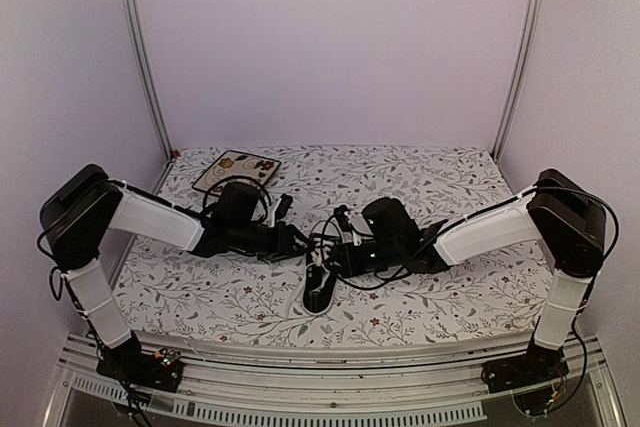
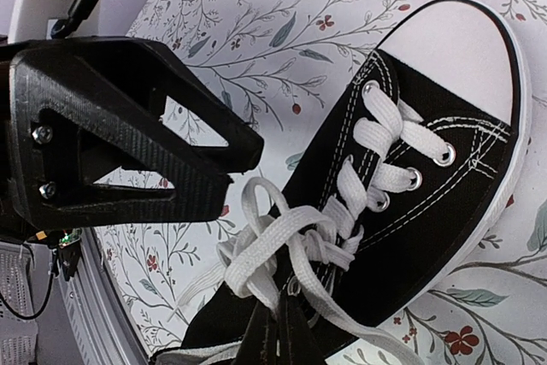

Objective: Tie the shoes

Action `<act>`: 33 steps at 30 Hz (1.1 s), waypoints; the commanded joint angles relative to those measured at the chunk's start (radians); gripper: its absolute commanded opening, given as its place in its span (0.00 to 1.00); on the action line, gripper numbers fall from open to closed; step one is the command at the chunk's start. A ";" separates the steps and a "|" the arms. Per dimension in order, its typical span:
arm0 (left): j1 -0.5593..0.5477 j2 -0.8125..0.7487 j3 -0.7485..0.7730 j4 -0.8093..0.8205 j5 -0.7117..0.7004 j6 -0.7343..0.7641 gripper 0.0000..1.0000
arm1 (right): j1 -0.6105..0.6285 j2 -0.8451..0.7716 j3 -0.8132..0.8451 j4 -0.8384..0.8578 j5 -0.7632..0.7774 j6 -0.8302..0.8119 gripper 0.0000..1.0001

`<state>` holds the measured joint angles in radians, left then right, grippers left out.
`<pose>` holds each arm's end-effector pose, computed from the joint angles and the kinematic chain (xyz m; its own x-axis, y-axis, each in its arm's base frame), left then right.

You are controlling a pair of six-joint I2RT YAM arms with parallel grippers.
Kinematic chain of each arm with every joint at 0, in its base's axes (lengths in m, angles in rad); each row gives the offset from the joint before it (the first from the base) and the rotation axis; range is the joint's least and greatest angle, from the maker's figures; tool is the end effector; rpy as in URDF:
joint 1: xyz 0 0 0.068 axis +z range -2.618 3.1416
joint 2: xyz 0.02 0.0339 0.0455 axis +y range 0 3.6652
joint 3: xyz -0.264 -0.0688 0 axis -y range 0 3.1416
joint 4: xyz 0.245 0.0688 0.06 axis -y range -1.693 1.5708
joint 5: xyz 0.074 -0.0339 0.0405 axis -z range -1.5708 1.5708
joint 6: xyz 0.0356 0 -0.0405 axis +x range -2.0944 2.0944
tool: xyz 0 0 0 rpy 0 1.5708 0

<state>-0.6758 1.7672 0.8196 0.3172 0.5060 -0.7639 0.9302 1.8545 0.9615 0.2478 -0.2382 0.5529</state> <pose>0.2608 -0.2312 0.1465 -0.9219 -0.0364 -0.3857 0.2976 0.5710 -0.7651 0.2210 0.3105 0.1484 -0.7742 -0.1847 -0.6054 -0.5702 0.6188 0.5403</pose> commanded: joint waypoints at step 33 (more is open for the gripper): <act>-0.031 0.057 0.048 -0.007 0.005 0.009 0.00 | -0.037 -0.049 0.008 -0.053 0.082 0.040 0.02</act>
<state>-0.7002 1.8462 0.8825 0.3084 0.5224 -0.7547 0.9207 1.8462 0.9615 0.2264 -0.1856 0.5762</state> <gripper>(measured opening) 0.004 0.027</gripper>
